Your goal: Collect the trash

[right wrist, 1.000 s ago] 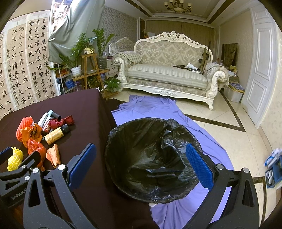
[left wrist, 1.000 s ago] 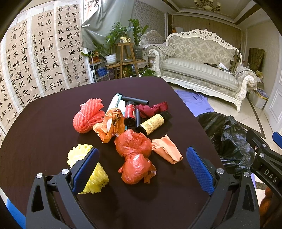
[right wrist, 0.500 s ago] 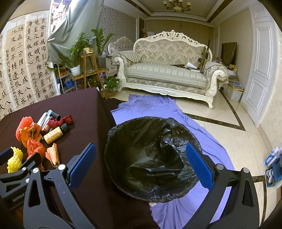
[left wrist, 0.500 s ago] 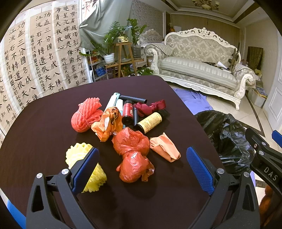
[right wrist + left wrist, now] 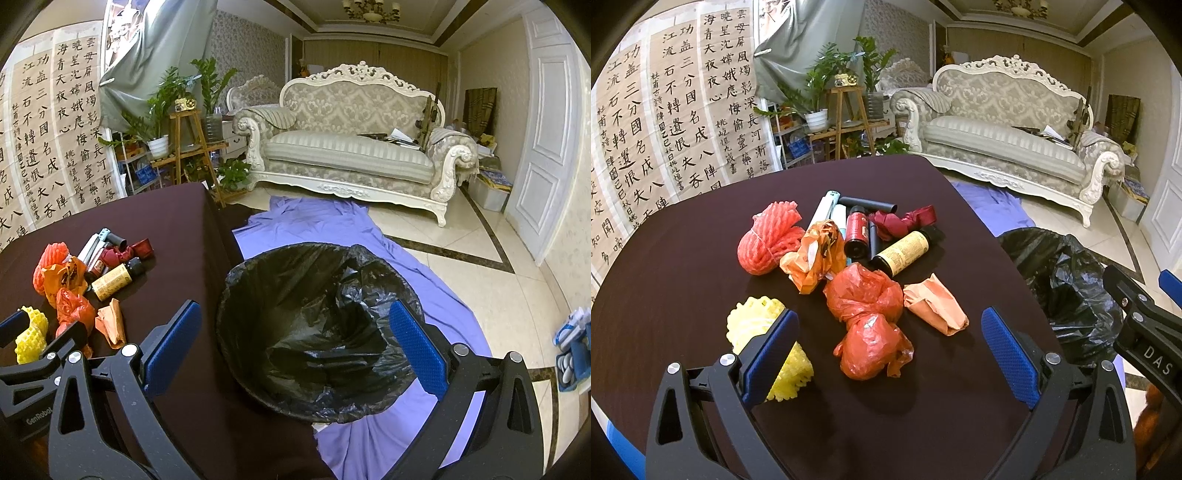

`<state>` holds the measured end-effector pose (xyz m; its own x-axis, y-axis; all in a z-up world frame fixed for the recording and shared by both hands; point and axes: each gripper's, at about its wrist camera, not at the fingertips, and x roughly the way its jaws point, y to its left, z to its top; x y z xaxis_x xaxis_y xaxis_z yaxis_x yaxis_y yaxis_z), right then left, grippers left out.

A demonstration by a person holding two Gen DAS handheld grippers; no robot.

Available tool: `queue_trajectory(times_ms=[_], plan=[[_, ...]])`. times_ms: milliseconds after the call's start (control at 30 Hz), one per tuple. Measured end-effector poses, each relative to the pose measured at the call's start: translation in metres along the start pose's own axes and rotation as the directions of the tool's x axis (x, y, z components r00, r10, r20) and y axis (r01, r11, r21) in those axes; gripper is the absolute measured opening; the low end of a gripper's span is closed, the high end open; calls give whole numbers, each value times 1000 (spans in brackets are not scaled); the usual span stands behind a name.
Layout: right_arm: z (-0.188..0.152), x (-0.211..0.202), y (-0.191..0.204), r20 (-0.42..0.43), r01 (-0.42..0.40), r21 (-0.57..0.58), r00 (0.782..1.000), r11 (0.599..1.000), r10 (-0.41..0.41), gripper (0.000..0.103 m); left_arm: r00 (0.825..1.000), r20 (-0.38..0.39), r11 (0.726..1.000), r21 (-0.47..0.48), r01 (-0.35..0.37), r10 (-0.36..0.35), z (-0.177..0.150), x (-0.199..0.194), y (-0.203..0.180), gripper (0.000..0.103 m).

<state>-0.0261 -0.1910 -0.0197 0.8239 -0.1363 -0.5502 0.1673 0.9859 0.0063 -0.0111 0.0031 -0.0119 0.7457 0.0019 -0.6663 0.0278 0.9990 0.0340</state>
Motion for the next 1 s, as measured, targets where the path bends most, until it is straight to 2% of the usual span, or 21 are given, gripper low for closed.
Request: queue_trajectory(times_ms=[233, 333, 400, 433, 533, 567, 600, 867, 1000], plan=[[-13, 3, 8, -21, -29, -25, 999, 999, 28, 99, 1000, 3, 1000, -5, -19, 19, -5, -8, 11, 96], [-7, 1, 18, -29, -51, -40, 998, 998, 50, 99, 999, -3, 999, -21, -34, 34, -6, -12, 23, 92], [-3, -1, 24, -30, -62, -51, 998, 997, 60, 98, 999, -16, 998, -37, -49, 48, -7, -12, 33, 82], [-3, -1, 27, -32, -67, -58, 997, 996, 65, 97, 998, -33, 997, -46, -57, 56, -7, -10, 38, 73], [-2, -3, 35, -42, -88, -74, 995, 993, 85, 94, 996, -48, 995, -66, -74, 71, -10, -9, 49, 73], [-1, -3, 38, -49, -94, -80, 995, 992, 90, 85, 996, -48, 994, -68, -85, 82, -10, -10, 52, 73], [-1, -3, 40, -56, -100, -83, 994, 991, 95, 81, 995, -47, 993, -72, -91, 88, -11, -11, 54, 73], [1, -2, 49, -74, -123, -95, 990, 988, 116, 81, 989, -138, 986, -145, -78, 58, -19, -2, 83, 73], [0, 2, 53, -91, -135, -97, 988, 986, 127, 81, 987, -150, 987, -147, -72, 50, -18, 1, 85, 73]])
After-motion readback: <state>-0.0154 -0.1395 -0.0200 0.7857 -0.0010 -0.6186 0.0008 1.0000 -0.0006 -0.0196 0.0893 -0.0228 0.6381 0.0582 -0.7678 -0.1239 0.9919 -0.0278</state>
